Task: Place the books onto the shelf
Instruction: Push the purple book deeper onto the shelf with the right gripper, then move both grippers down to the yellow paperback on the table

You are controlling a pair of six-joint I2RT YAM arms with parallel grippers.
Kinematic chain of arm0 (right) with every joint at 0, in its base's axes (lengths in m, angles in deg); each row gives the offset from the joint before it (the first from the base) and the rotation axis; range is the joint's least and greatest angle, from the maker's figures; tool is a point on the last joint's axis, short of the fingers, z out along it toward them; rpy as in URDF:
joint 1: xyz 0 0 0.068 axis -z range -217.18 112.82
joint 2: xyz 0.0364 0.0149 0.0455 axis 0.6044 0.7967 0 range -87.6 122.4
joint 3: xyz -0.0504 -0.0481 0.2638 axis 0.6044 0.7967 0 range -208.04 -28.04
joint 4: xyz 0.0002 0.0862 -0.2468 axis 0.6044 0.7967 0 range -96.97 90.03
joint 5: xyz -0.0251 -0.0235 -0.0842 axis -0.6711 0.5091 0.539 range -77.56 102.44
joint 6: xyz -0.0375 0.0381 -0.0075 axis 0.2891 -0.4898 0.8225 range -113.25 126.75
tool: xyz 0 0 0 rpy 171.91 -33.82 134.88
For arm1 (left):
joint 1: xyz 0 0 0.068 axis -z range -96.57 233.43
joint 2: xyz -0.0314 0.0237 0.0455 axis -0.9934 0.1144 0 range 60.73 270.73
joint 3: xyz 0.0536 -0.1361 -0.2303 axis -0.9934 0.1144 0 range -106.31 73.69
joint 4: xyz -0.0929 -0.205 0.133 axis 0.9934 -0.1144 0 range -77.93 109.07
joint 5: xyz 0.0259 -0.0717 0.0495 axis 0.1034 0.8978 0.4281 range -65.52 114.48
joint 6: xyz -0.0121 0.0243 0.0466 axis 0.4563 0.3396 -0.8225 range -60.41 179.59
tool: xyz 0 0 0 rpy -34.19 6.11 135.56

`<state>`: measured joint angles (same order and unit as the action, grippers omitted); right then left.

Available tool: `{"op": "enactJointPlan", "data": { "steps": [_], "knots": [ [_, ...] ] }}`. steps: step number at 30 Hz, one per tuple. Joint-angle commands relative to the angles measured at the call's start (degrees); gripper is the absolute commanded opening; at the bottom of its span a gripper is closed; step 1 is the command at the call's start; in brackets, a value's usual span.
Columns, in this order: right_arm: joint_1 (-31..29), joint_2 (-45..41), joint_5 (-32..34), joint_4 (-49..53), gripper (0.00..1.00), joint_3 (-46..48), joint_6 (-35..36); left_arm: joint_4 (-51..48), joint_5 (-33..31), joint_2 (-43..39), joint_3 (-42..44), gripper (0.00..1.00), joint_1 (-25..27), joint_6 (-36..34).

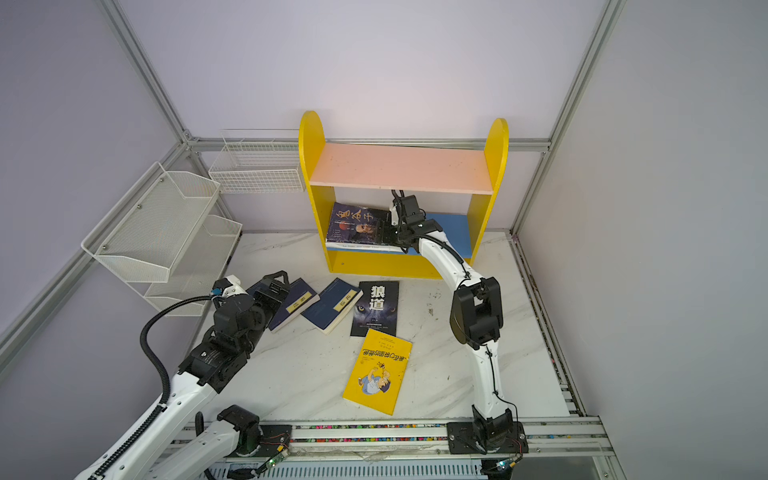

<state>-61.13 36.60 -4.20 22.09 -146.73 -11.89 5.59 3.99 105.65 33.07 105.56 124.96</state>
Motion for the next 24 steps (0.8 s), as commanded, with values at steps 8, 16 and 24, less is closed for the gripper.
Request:
{"op": "enactJointPlan", "data": {
  "steps": [8, 16, 24],
  "knots": [
    [-0.1, -21.3, 3.5, -6.3, 0.76, 20.0, 3.3, 0.6, 17.6, 6.3, -3.8, 1.00, -0.3, -12.5],
    [-0.1, -40.7, 3.2, -10.5, 0.74, 46.9, -4.3, 0.2, 28.4, 18.7, -6.5, 1.00, 9.3, -19.2],
    [-1.0, -53.7, -2.2, -6.6, 0.72, 65.4, -8.3, 2.7, 27.1, 32.4, -5.1, 0.98, 21.9, -19.1]
  ]
}}
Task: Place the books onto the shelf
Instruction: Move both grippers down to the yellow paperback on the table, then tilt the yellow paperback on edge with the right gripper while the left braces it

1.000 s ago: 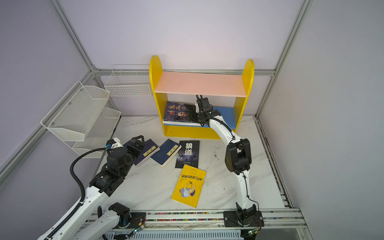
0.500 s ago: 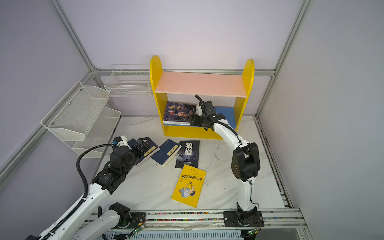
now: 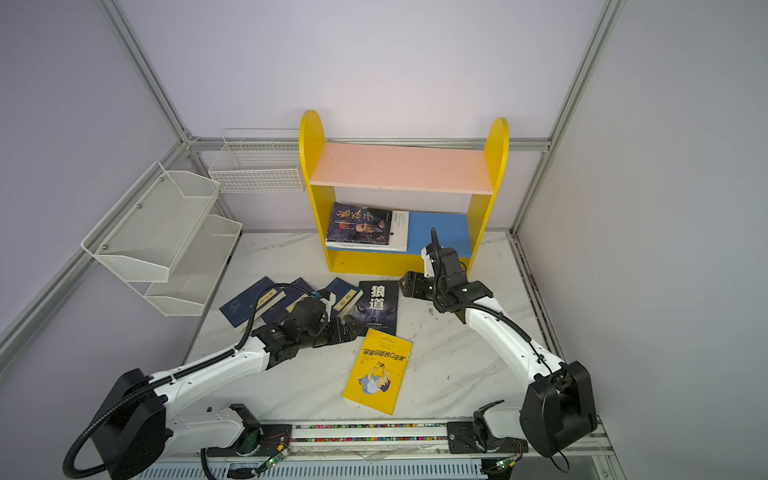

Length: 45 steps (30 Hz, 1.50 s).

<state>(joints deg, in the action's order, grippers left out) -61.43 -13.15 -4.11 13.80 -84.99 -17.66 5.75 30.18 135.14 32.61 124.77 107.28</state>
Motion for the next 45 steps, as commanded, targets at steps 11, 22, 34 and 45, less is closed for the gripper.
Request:
{"op": "enactJointPlan", "data": {
  "steps": [11, 22, 34, 45],
  "knots": [
    [-3.0, -7.4, -6.1, 5.9, 0.72, 15.7, -3.8, 9.8, -3.8, 12.0, -1.7, 0.94, 8.9, 5.5],
    [-3.0, -7.7, -12.6, 0.9, 0.72, 25.4, -2.8, 9.9, -10.2, 13.3, -0.7, 0.92, 12.8, 12.5],
    [-3.0, 6.4, -26.3, -10.4, 0.65, 27.0, 1.7, 14.3, -12.3, 16.3, -1.2, 0.92, 16.3, 18.1],
    [-3.0, -8.2, -29.7, -34.2, 0.52, 28.3, -20.1, 32.2, -10.0, 16.6, 5.2, 0.92, 16.3, 22.6]
  ]
}}
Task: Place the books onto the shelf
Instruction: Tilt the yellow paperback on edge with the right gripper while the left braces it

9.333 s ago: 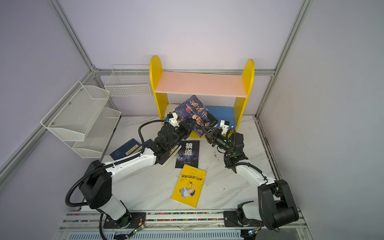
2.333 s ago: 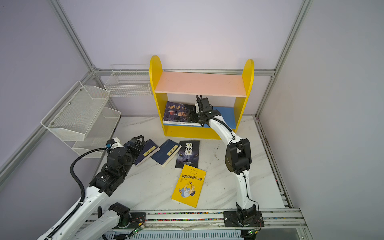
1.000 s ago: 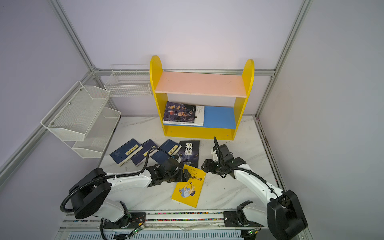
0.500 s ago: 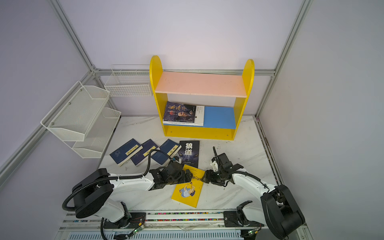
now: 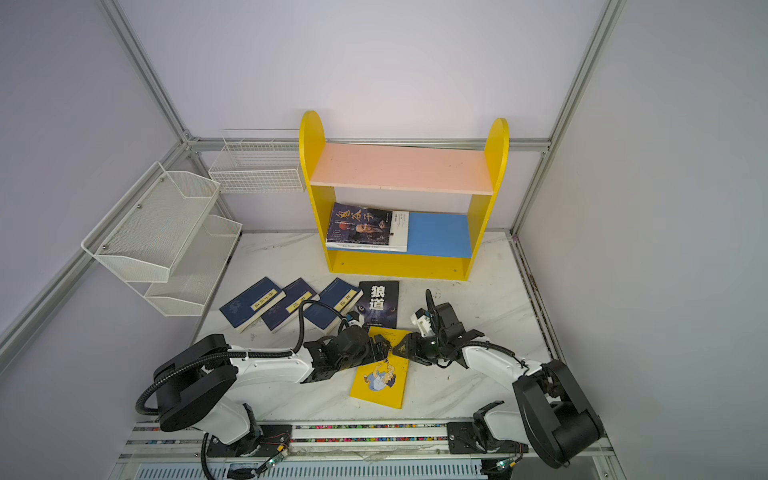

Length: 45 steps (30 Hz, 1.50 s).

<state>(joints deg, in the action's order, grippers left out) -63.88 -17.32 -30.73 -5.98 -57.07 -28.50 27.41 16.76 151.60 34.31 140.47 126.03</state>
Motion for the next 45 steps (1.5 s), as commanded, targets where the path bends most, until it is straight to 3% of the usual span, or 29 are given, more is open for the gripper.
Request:
{"op": "enactJointPlan", "data": {
  "steps": [1, 6, 10, 17, 21, 25, 33, 39, 45],
  "knots": [
    [-0.5, -4.6, -2.5, -15.6, 0.50, 0.5, -10.6, 12.4, 3.3, -0.1, 4.4, 0.92, 0.7, 4.3],
    [-0.6, -3.9, 3.4, -8.7, 0.37, -1.1, -7.6, 15.4, 2.5, -2.6, 5.5, 0.92, 0.1, 4.2],
    [-0.5, -2.5, 6.4, -4.1, 0.33, -2.4, -5.9, 13.8, 1.5, -6.0, 5.7, 0.93, -0.7, 3.4],
    [-0.5, 2.5, 7.2, -5.5, 0.26, -2.4, -5.0, 13.2, 1.3, -9.0, 7.2, 0.94, -1.9, 2.9],
    [-0.6, 2.4, 10.1, -2.5, 0.15, -5.3, -3.3, 12.7, 1.7, -9.3, 7.4, 0.94, -2.8, 3.0],
    [-0.5, 0.5, 15.1, 2.0, 0.05, -11.6, -2.3, 8.5, -0.1, -14.8, 7.0, 1.00, -4.4, 2.5],
    [-0.4, -0.9, 18.4, -4.9, 0.02, -19.8, -13.3, -8.0, -5.1, -27.7, 1.5, 1.00, -6.5, -2.1],
    [-0.4, -0.5, 18.3, -8.9, 0.02, -25.8, -18.1, -20.6, -4.7, -31.2, -5.4, 1.00, -6.8, 0.3],
    [-0.4, 0.1, 21.0, -23.7, 0.00, -21.5, -30.8, -1.2, 0.4, -28.9, -2.1, 1.00, -6.8, 6.0]
  ]
}}
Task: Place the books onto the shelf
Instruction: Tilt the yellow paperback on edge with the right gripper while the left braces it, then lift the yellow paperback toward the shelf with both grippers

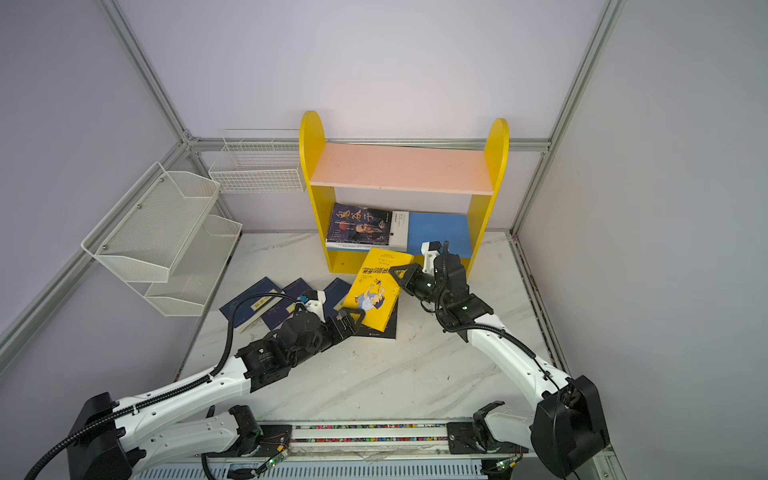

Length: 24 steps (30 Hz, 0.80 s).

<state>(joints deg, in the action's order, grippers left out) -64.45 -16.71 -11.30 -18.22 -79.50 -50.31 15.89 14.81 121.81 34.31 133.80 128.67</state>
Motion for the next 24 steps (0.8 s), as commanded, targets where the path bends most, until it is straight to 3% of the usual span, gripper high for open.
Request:
{"op": "enactJointPlan", "data": {
  "steps": [1, 7, 11, 17, 24],
  "knots": [
    [0.2, -0.1, 1.8, -12.8, 0.00, 1.2, -10.1, 13.7, 2.4, 1.5, -1.5, 1.00, -0.2, 3.7],
    [0.2, 0.5, 2.0, -19.8, 0.00, 4.6, -16.5, 23.5, 1.7, 5.8, -2.8, 0.99, -0.2, 5.2],
    [0.2, -2.5, 7.1, -24.5, 0.00, 9.1, -20.0, 30.9, 2.3, 8.4, -1.5, 0.95, -0.1, 9.4],
    [2.2, -4.5, 8.6, -22.3, 0.00, 7.3, -17.4, 29.5, 0.1, 7.7, -0.9, 0.97, 0.1, 10.7],
    [2.4, -2.7, 8.9, -31.4, 0.00, 10.5, -23.6, 40.2, -1.8, 10.8, -3.7, 0.93, -0.6, 6.8]
  ]
}}
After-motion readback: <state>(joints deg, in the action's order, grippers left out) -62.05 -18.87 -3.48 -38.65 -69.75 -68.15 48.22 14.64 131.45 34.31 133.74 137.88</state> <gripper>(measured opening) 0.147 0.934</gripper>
